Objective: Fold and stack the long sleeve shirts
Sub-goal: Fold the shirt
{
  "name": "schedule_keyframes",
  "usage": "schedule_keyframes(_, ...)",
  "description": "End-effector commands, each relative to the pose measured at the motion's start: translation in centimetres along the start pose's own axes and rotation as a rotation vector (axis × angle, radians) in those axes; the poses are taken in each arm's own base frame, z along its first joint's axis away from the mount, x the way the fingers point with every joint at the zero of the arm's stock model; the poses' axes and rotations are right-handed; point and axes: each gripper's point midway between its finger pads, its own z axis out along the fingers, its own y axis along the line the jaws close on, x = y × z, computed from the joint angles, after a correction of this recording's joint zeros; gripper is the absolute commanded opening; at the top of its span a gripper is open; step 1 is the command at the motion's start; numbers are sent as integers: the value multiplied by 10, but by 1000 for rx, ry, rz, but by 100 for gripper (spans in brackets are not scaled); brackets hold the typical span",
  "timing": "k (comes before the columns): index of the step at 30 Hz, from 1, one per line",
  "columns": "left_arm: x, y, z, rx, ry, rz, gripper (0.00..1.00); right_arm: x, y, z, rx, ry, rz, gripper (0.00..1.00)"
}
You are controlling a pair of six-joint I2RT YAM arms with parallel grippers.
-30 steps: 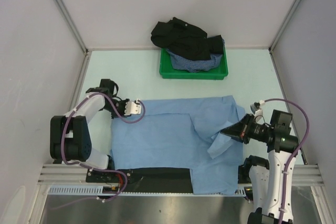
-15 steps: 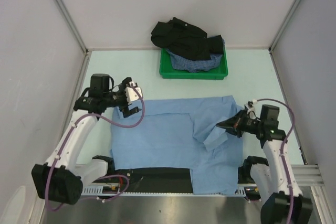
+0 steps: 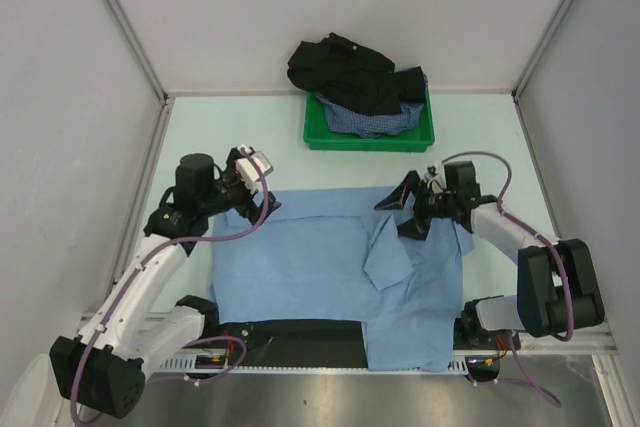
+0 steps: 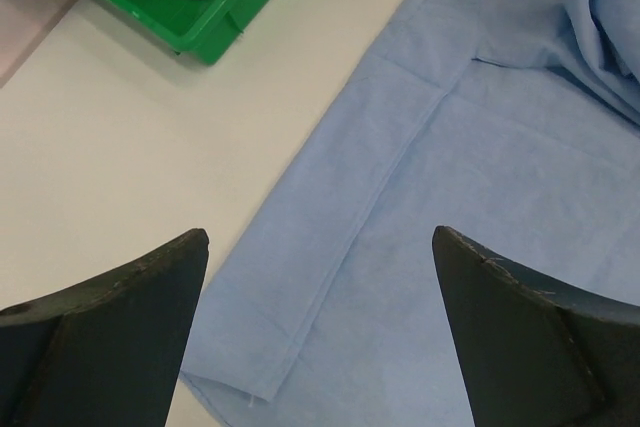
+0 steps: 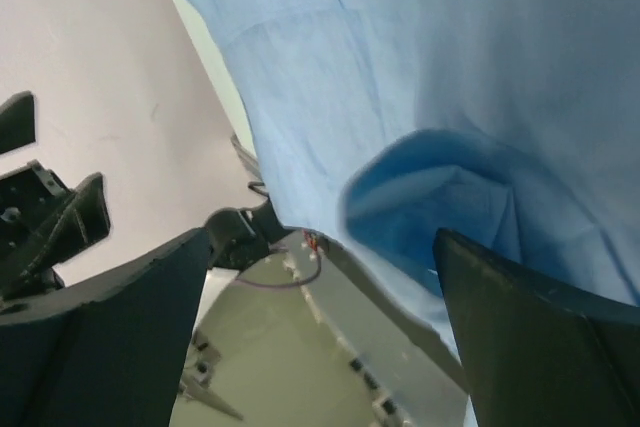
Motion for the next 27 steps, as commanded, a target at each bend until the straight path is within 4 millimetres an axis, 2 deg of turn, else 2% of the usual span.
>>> schedule_keyframes(1,-15,-4,8,-75,32,69,99,-27,22,-35,17,-38,-328,100)
schedule_keyframes(2,-23,-27,18,-23,16,133,99,-32,24,-42,7,-60,-346,100)
schedule_keyframes(3,-23,-37,26,-5,21,174,100,-30,26,-44,-7,-59,-337,100)
schedule_keyframes(4,-21,-44,32,-8,30,198,99,-25,40,-47,-79,-55,-369,96)
schedule_keyframes(5,-36,-64,41,31,-21,229,99,-11,36,-40,-103,-10,-353,92)
schedule_keyframes(6,-37,-70,51,42,-15,228,99,-4,39,-36,-117,16,-310,89)
schedule_keyframes(8,-48,-88,59,110,-28,190,100,10,34,-29,-99,85,-303,90)
schedule_keyframes(10,-61,-90,64,125,-45,151,99,7,18,-31,-33,93,-327,94)
schedule_keyframes(12,-66,-100,64,180,-78,131,99,-12,11,-44,-22,31,-364,95)
schedule_keyframes(14,-75,-110,59,226,-127,112,99,-15,-3,-54,31,18,-340,93)
schedule_keyframes(16,-80,-107,56,204,-146,73,99,-7,-16,-59,57,55,-329,87)
schedule_keyframes(17,-80,-107,56,202,-140,53,99,-6,-14,-58,43,50,-331,82)
schedule_keyframes(18,-84,-106,53,198,-142,51,99,-2,-9,-55,13,65,-355,73)
schedule_keyframes(20,-79,-107,49,214,-105,40,99,8,-5,-45,10,105,-375,63)
schedule_keyframes(21,-79,-105,47,212,-96,26,99,8,1,-37,-8,110,-413,53)
schedule_keyframes(22,-74,-99,44,195,-74,-3,99,20,8,-27,-19,154,-429,47)
schedule_keyframes(23,-72,-96,42,188,-62,-41,100,20,9,-19,-16,173,-435,41)
schedule_keyframes(24,-72,-99,38,233,-66,-62,99,14,16,-8,-23,161,-476,31)
schedule_keyframes(25,-63,-87,34,219,-39,-108,97,18,29,2,-40,179,-523,27)
schedule_keyframes(26,-62,-84,29,225,-40,-139,91,18,27,17,-24,211,-509,25)
schedule_keyframes(27,-56,-83,26,238,-35,-157,88,16,35,27,-38,212,-544,17)
